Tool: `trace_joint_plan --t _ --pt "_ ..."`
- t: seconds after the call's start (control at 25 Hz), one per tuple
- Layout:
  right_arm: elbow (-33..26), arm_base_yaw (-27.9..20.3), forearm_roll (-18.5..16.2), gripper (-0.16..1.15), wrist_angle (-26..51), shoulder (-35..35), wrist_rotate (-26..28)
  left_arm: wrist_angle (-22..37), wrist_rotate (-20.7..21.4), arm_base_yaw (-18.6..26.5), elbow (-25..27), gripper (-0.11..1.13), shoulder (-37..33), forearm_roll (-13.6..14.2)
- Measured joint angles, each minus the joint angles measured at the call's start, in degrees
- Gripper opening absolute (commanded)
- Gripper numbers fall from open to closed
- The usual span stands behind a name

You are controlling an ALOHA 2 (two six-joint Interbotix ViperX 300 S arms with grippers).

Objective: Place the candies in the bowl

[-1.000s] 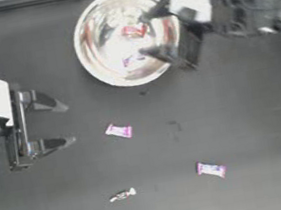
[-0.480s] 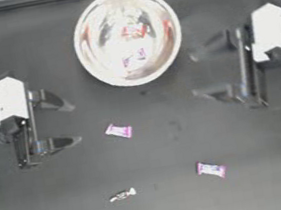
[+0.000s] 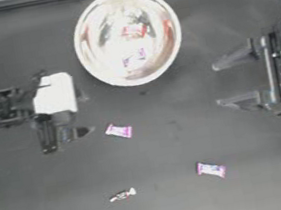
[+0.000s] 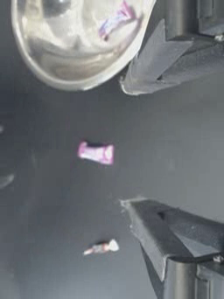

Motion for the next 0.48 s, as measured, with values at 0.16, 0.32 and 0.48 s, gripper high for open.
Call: trace_joint_plan --t 0.16,0.32,0.48 --pt "0.8 0.0 0.2 1.0 -0.5 -0.9 0.0 3.5 0.6 -0.5 -4.0 0.96 6.2 1.6" --pt "1.1 0.0 0.2 1.0 -1.1 -1.0 0.0 6.3 2.8 -1.5 -7.8 0.96 11.7 1.6" --pt "1.1 0.0 0.4 0.99 -1.6 -1.0 0.1 7.6 3.6 -2.1 -10.9 0.98 15.6 1.6"
